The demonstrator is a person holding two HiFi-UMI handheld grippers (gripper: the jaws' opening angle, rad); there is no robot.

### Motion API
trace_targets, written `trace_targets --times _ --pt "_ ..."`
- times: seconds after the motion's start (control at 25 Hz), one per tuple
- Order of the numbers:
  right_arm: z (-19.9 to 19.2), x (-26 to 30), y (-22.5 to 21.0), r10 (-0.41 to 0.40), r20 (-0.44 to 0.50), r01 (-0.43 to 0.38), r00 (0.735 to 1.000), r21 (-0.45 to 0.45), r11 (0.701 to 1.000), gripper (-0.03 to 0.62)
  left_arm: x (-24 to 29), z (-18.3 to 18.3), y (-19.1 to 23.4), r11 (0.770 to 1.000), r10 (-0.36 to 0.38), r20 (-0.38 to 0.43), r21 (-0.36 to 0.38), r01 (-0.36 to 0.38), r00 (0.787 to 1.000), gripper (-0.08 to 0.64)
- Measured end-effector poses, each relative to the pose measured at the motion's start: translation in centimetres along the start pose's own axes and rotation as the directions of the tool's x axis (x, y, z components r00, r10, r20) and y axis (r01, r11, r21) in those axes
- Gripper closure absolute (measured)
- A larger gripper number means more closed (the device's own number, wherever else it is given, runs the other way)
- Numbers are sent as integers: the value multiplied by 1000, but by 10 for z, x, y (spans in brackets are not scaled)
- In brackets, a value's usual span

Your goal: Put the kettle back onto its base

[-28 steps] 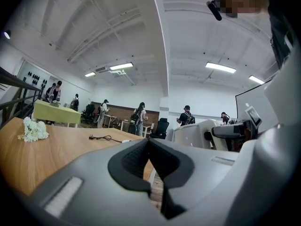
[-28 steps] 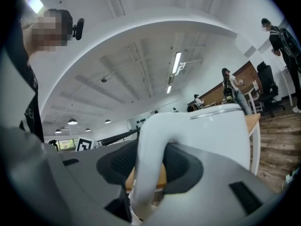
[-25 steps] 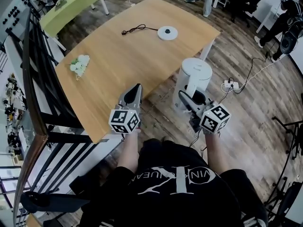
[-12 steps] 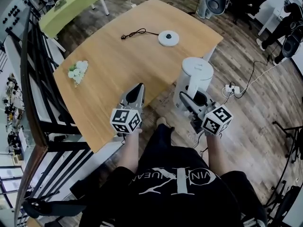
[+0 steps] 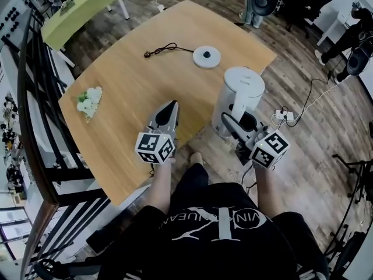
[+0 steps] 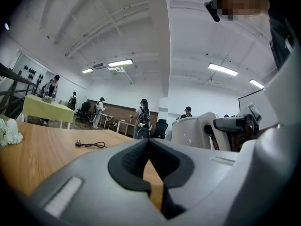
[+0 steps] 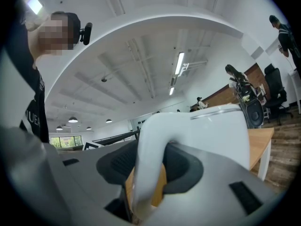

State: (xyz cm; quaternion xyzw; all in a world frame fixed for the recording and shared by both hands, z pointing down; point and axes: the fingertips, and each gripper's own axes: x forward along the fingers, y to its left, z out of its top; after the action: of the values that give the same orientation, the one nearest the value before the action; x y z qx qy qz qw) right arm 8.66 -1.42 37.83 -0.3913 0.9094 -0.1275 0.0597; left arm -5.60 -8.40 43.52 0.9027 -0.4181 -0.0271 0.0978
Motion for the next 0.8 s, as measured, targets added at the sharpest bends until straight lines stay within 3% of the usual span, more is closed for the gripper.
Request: trace_targets --times 0.6,0.8 --pt "16 75 -77 -19 -10 19 1000 22 1000 437 89 6 65 1000 -19 -17 -16 18 1000 549" --pt "22 89 -90 -19 -9 19 1000 20 1000 437 104 6 72 999 -41 -51 34 42 998 549"
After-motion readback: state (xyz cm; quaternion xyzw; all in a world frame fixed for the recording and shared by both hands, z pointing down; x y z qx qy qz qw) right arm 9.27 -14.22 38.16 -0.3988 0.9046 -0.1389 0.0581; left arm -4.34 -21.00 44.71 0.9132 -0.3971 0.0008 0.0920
